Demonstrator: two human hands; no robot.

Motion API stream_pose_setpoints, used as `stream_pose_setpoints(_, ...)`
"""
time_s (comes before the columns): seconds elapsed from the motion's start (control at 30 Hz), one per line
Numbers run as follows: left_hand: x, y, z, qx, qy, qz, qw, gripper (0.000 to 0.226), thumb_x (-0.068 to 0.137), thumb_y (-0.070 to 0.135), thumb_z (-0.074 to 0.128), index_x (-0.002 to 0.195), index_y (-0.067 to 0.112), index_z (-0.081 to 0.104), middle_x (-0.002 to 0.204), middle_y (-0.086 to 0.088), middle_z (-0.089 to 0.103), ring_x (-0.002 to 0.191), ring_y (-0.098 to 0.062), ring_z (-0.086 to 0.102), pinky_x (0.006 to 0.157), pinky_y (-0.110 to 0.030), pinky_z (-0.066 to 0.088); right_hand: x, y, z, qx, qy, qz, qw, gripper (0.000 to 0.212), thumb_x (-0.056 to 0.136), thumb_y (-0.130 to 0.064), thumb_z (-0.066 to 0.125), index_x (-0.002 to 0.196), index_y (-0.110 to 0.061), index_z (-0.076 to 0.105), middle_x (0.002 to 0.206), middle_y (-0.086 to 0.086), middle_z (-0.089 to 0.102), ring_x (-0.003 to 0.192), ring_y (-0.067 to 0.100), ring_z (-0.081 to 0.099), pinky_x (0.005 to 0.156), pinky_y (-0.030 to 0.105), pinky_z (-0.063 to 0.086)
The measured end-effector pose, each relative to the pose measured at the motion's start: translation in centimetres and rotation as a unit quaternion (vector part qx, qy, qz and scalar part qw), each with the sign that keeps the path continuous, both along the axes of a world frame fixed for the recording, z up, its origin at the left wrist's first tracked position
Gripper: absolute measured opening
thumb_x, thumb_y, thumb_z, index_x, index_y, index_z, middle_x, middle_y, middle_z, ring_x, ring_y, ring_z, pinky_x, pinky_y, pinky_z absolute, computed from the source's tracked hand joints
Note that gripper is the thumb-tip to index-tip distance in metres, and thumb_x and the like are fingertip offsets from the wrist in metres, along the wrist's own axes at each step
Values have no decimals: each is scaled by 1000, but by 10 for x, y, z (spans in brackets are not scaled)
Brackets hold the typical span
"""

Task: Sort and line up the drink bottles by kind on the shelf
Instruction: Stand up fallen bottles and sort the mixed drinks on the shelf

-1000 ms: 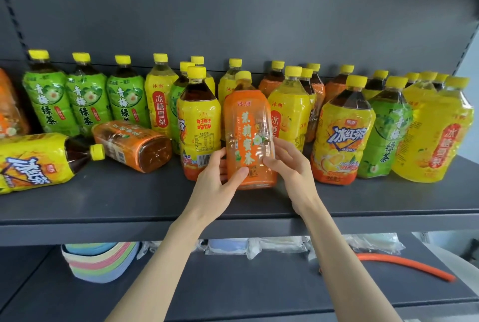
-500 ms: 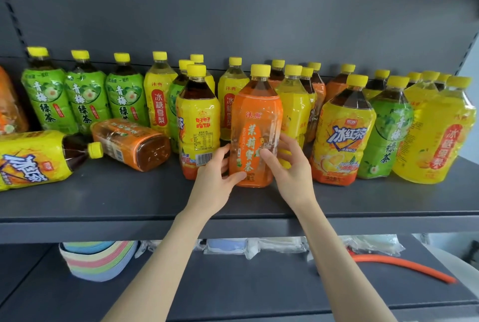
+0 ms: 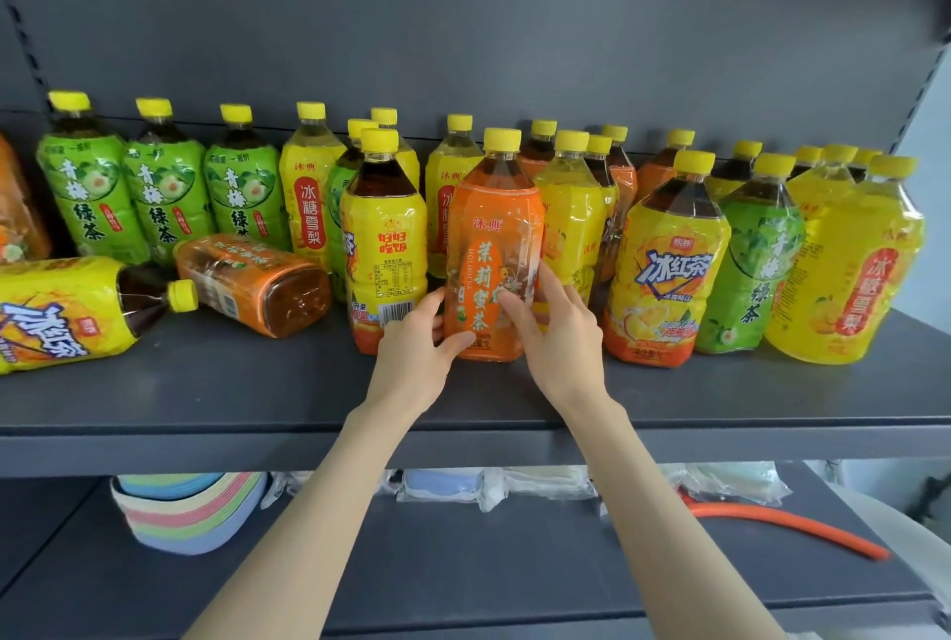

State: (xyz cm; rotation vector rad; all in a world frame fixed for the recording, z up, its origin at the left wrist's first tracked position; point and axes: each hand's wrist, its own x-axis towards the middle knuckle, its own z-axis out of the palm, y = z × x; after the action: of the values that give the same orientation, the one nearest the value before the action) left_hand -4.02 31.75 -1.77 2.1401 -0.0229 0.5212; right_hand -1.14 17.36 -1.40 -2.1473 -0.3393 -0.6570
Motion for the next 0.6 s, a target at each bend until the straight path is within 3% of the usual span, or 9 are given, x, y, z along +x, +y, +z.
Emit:
stream_pose_setpoints(0.13, -12, 2, 1, 82, -24, 56, 995, 50, 89, 29, 62, 136, 17, 49, 116, -5, 67, 98, -20, 66, 86, -38, 54, -9, -5, 9, -43, -11, -24, 999, 50, 93, -47, 54, 136, -22, 49, 116, 2, 67, 91, 24, 68, 75, 43, 57)
stream_pose_setpoints(0.2, -20, 6, 3, 102, -67, 83, 989, 33, 90, 30, 62, 120, 17, 63, 101, -3, 72, 87, -16, 67, 78, -36, 56, -17, -6, 11, -49, -30, -51, 997, 38, 95, -35, 56, 129, -18, 56, 116, 2, 67, 89, 23, 67, 74, 41, 56)
stream_pose_setpoints(0.33, -37, 20, 8, 77, -125, 110, 983, 16, 88, 29, 64, 91, 16, 73, 81, 2, 73, 73, -11, 67, 70, -29, 55, -33, 4, 13, 15, -81, -22, 996, 14, 92, -21, 61, 103, -15, 66, 99, 1, 69, 73, 19, 63, 65, 40, 54)
stream_pose_setpoints(0.5, -49, 59, 13, 37, -130, 124, 983, 15, 88, 28, 63, 86, 17, 72, 76, 7, 71, 70, -3, 65, 66, -21, 51, -38, 40, 16, 27, -82, 27, 996, 10, 92, -20, 60, 91, -13, 67, 89, 1, 69, 75, 21, 62, 66, 38, 52)
stream_pose_setpoints(0.6, -53, 92, 13, 8, -134, 143, 981, 14, 87, 26, 63, 85, 16, 72, 75, 7, 71, 71, -4, 65, 67, -17, 49, -41, 74, 19, 23, -81, 55, 995, 8, 91, -16, 61, 88, -14, 67, 86, -1, 69, 71, 15, 61, 63, 27, 49)
